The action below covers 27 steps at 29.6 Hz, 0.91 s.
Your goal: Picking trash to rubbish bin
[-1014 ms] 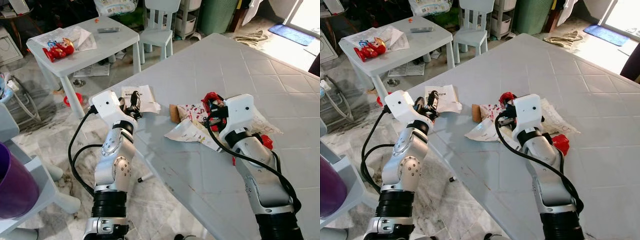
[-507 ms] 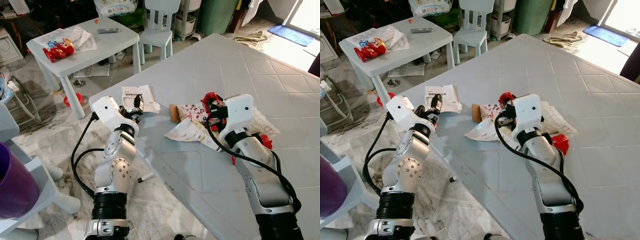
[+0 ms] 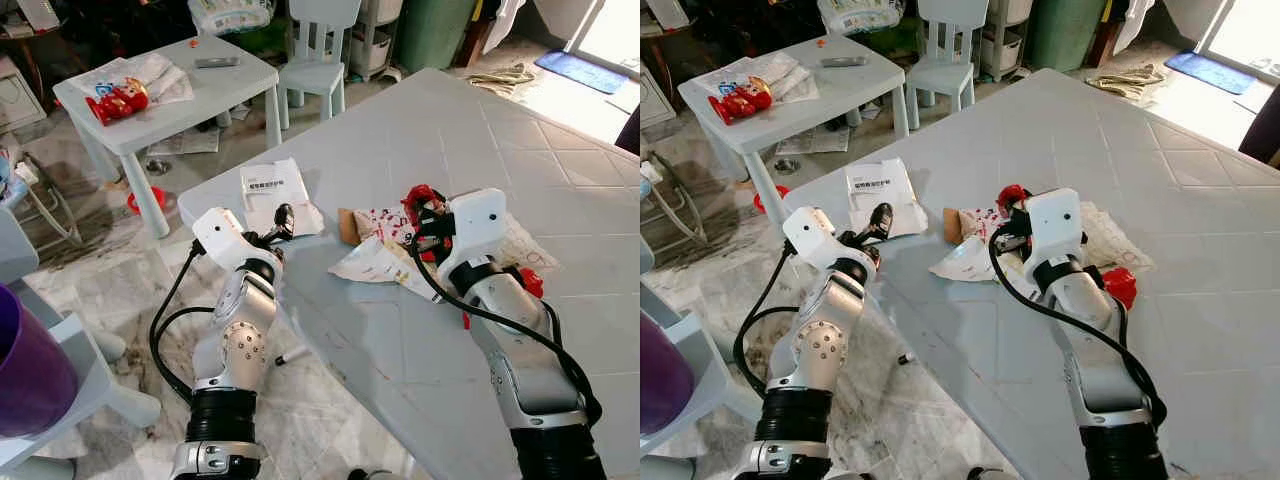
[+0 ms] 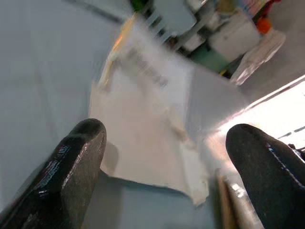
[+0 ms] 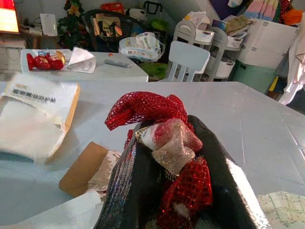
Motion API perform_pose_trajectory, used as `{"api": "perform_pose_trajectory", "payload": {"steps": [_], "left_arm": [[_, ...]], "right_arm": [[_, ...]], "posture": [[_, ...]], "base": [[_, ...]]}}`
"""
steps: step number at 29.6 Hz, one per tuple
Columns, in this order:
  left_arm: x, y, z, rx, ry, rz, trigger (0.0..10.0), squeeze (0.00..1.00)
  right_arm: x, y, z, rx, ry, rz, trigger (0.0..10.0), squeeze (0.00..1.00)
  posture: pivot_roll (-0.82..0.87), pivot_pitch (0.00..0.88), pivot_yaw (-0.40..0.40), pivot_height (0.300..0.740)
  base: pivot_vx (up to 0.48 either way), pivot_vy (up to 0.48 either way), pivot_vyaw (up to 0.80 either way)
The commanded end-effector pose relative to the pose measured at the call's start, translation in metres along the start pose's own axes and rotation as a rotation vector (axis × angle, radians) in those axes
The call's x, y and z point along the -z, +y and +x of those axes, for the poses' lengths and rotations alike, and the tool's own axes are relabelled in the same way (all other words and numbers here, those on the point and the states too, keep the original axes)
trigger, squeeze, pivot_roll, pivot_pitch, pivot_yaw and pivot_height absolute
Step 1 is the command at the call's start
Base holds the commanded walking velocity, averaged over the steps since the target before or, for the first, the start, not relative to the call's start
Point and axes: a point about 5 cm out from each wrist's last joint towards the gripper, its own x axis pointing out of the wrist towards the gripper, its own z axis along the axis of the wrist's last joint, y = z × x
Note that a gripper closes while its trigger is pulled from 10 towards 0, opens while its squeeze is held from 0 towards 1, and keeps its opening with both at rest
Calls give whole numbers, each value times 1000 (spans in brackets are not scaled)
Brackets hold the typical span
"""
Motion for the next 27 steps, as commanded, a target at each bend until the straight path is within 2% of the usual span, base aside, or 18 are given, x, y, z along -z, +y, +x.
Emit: {"api": "perform_pose_trajectory", "payload": {"steps": [1,5,6,8,12,13,14,15,21,25,27], "left_arm": [[4,-34,-5,81,-40,-36,10000,1000],[-8,-31,-8,60,-111,52,10000,1000],[-8,-31,-8,60,-111,52,10000,1000],[-9,-21,-9,6,-116,73,10000,651],[-6,-17,-10,-24,-107,65,10000,655],[-6,-17,-11,-24,-104,54,10000,710],[-5,-17,-12,-23,-103,48,10000,710],[-5,-17,-13,-20,-105,38,10000,1000],[-5,-13,-23,-46,-128,34,10000,1000],[1,-9,-25,-74,-105,37,10000,1000],[6,-5,-26,-101,-76,6,10000,1000]], "right_arm": [[0,-1,0,0,0,-4,0,0],[0,-1,0,0,1,-4,0,0],[0,-1,0,0,1,-4,0,0],[0,0,0,-3,1,-3,0,0],[0,0,1,-4,-1,-2,0,0],[0,0,1,-4,-1,-3,0,0],[0,0,1,-4,-1,-3,0,0],[0,0,1,-4,-1,-4,0,0],[1,-1,0,-1,3,-6,0,0],[1,0,0,-4,2,-4,0,0],[1,0,0,-6,2,-4,0,0]], "posture": [[-26,121,-75,740],[-23,121,-77,740],[-23,121,-77,740],[-20,121,-78,740],[-21,120,-79,740],[-22,120,-79,740],[-22,120,-79,740],[-22,120,-79,740],[-21,120,-77,740],[-17,121,-79,740],[-17,121,-79,740]], "base": [[0,0,0],[0,0,0],[0,0,0],[0,0,0],[0,0,0],[0,0,0],[0,0,0],[0,0,0],[0,0,0],[0,0,0],[0,0,0]]}}
